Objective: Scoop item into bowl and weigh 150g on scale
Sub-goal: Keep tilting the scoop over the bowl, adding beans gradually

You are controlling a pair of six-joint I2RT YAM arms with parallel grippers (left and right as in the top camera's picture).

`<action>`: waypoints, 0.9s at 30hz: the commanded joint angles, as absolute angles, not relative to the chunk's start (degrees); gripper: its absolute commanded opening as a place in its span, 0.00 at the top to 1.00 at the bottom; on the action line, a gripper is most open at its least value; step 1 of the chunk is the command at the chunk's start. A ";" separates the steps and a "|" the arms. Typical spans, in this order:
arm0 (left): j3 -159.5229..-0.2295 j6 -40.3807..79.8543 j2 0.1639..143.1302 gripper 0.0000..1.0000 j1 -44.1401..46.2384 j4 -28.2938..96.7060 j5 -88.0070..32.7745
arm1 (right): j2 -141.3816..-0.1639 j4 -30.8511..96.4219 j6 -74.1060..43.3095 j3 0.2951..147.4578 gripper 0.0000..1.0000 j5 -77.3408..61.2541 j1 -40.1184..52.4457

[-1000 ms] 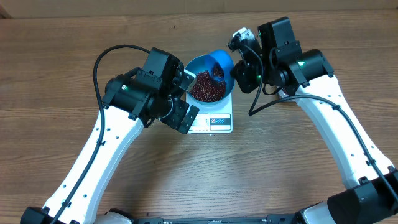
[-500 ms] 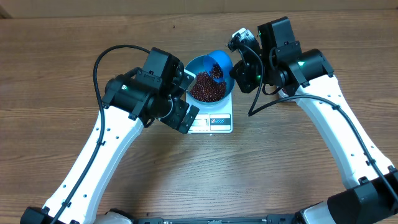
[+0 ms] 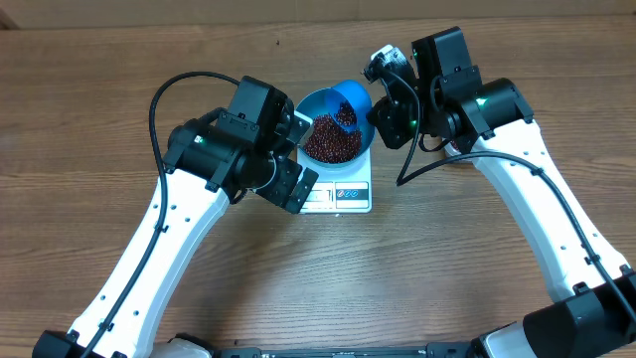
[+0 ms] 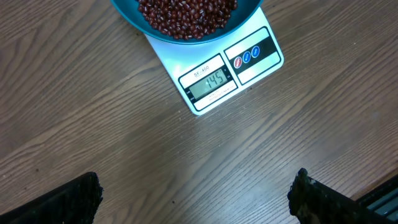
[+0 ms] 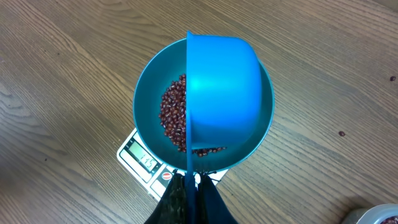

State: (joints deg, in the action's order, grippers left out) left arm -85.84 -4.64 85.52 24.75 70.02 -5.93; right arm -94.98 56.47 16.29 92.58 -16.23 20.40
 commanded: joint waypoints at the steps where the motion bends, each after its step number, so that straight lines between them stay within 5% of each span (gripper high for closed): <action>1: -86.06 -4.49 85.82 0.00 25.15 69.84 -5.76 | -93.76 56.07 15.84 93.86 0.96 -16.16 20.58; 27: -86.06 -4.49 85.82 0.00 25.15 69.84 -5.76 | -93.76 55.90 14.61 93.86 0.96 -14.61 20.56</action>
